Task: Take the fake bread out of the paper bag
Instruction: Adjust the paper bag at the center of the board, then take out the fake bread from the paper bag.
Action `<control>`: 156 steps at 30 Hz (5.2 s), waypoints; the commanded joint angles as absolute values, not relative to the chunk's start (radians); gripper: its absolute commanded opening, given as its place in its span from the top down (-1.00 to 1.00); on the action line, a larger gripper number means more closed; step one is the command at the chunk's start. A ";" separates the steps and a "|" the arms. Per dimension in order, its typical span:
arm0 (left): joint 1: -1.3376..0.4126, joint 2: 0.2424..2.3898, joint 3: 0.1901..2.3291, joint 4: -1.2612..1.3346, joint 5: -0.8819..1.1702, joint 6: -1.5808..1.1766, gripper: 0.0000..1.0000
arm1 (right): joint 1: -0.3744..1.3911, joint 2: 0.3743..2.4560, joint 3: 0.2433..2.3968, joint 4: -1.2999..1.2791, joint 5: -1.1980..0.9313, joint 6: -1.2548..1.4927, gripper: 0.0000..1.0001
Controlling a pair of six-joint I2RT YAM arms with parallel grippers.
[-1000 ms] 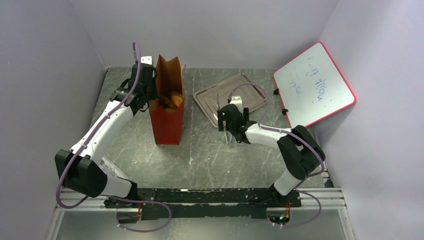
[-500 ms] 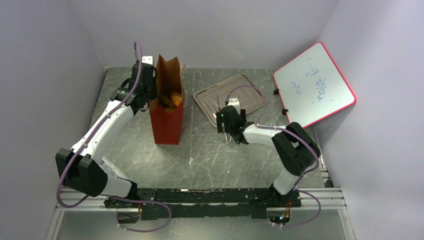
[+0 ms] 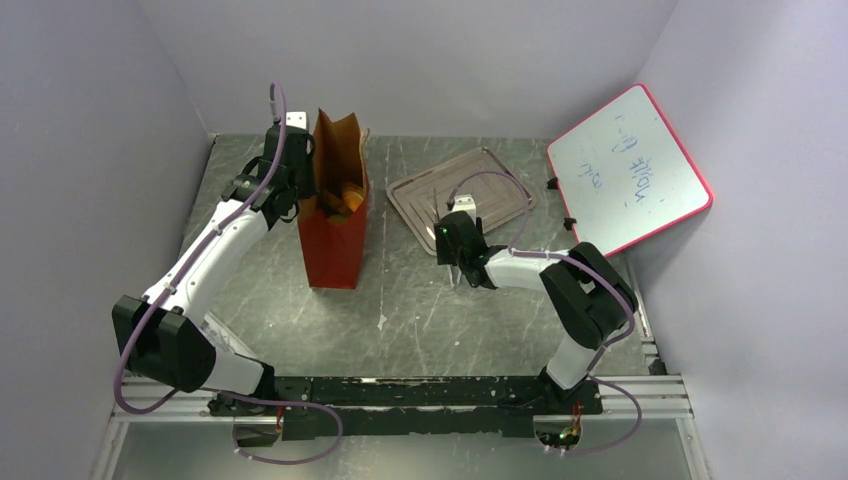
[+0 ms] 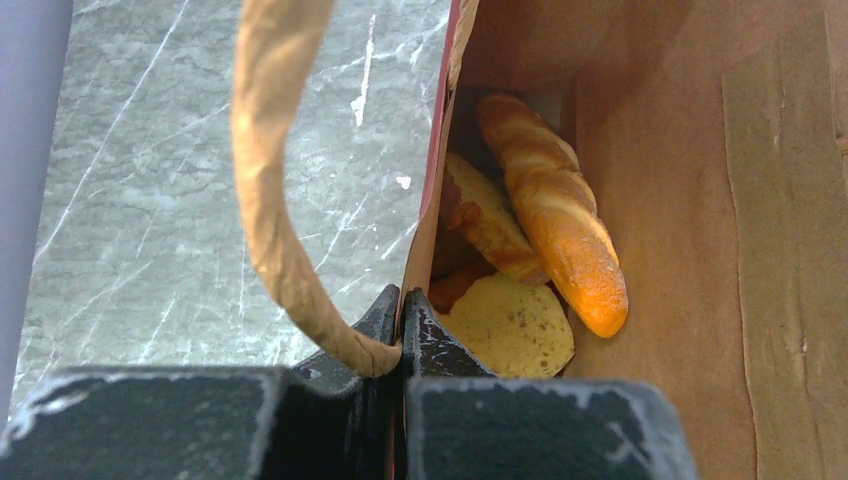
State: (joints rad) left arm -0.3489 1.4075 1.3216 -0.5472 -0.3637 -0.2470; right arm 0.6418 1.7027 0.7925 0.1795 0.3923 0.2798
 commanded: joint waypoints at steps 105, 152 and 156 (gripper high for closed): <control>-0.813 1.474 1.089 -0.265 -0.942 -0.431 0.86 | 0.866 0.933 0.793 -0.379 0.516 0.355 0.24; -0.802 1.228 0.979 -0.385 -0.789 -0.452 0.86 | 1.263 1.281 0.895 -0.113 0.519 0.395 0.23; -0.803 1.223 0.973 -0.388 -0.780 -0.457 0.86 | 1.262 1.283 0.880 -0.080 0.505 0.417 0.23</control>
State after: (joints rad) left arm -0.8040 1.2430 0.9829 -0.3592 -0.7902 -0.4351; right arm 1.2587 1.2915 0.8864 -0.1806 0.5117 0.3943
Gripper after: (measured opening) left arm 0.077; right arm 0.411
